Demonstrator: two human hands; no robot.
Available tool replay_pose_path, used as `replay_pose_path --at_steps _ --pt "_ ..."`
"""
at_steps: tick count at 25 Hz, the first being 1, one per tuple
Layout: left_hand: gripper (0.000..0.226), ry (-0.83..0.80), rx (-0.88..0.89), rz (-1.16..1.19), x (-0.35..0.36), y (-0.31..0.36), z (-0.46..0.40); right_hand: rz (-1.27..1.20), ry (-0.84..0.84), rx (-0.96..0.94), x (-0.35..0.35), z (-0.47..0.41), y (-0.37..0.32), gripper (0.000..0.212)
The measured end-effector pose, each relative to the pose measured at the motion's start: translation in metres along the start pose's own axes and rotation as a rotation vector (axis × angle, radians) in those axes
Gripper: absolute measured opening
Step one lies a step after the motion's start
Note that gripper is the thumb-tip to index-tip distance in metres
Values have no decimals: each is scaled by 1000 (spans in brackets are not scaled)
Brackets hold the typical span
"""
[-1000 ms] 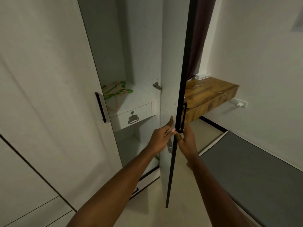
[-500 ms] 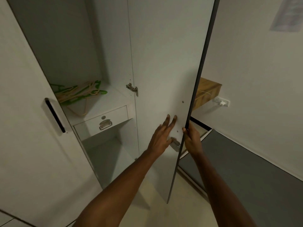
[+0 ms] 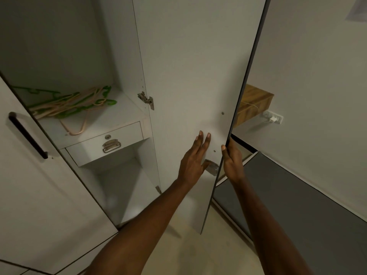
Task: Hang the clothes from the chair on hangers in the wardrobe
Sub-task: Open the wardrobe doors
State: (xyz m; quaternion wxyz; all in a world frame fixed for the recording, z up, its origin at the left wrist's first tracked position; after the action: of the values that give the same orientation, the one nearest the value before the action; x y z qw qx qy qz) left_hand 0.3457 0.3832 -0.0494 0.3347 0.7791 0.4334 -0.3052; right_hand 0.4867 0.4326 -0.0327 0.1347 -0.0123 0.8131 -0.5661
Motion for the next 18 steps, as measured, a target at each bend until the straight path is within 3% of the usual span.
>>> replay_pose_path --at_steps 10,18 --pt "112 16 -108 -204 29 -2 -18 112 -3 90 -15 -29 17 48" --pt "106 8 -102 -233 30 -3 -18 156 -17 30 -15 -32 24 46"
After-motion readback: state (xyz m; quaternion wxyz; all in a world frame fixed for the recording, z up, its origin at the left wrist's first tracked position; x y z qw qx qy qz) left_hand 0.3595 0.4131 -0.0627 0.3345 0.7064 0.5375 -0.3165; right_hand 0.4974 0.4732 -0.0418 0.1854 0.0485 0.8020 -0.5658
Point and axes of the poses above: each hand's wrist, its own z-axis away from the middle knuckle, its own x-axis out of the palm, y = z × x, the point moved 5 cm from there along -z, towards the middle knuckle, and after that the axes turned 12 degrees about x, right-handed, at the moved point
